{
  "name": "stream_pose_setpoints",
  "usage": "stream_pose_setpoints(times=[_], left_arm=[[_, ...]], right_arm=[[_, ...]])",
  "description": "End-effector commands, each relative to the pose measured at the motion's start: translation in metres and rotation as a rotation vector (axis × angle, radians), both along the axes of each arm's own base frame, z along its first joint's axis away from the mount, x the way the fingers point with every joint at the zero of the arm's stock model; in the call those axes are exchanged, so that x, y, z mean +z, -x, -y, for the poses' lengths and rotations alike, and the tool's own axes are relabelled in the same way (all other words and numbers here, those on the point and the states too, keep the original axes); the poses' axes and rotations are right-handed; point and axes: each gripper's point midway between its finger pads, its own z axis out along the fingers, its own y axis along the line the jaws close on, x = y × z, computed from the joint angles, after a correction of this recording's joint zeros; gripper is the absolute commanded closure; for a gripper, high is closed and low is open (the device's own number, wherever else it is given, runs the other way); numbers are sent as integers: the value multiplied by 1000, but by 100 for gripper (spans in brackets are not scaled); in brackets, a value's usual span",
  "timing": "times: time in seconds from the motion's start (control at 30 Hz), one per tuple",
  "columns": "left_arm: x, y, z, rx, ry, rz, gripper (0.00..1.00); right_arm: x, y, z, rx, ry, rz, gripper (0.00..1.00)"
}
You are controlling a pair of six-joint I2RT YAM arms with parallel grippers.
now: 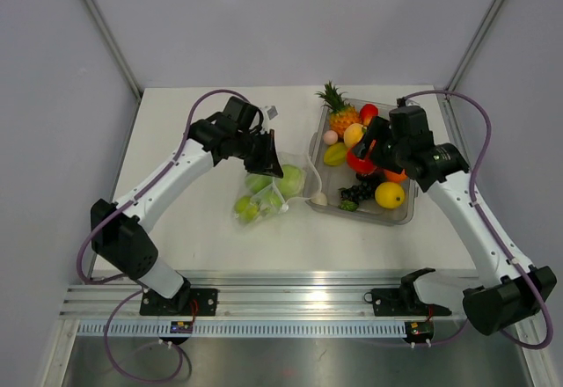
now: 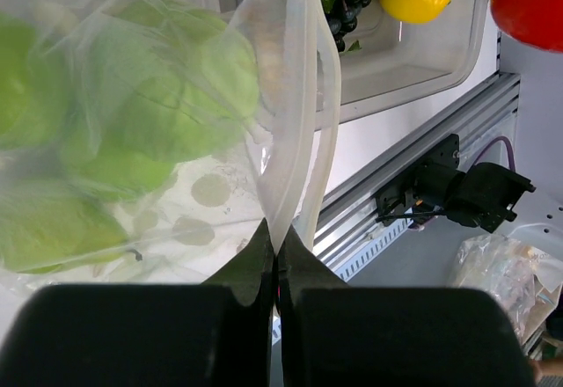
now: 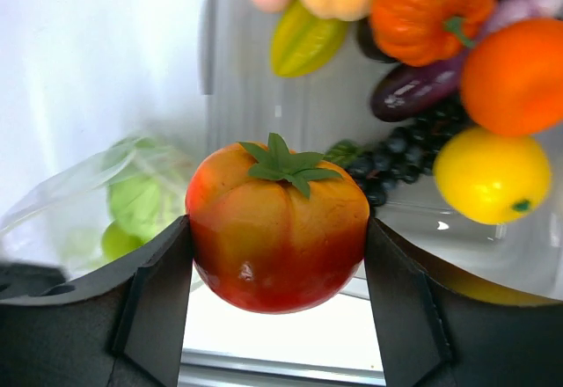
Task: Place the food in the zip-top bag and seal the zipper
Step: Place the fake fruit in the zipper food storage bag.
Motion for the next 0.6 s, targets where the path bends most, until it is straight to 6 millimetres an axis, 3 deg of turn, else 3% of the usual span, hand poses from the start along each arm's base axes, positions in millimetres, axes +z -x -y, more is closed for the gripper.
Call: stream_pose_setpoints(times=[0.0, 0.2, 0.37, 0.57], left_arm=[[27, -9, 20, -37, 95, 52, 100], [32, -9, 20, -35, 98, 56, 100], [41, -7, 17, -30, 99, 73, 100], [57, -3, 17, -51, 139, 109, 100]], right_arm=[[33, -7, -35, 114, -59, 76, 55], [37, -4, -103, 256, -72, 85, 54], [15, -4, -162, 361, -127, 46, 54], [-13, -5, -199, 433, -236, -14, 53]])
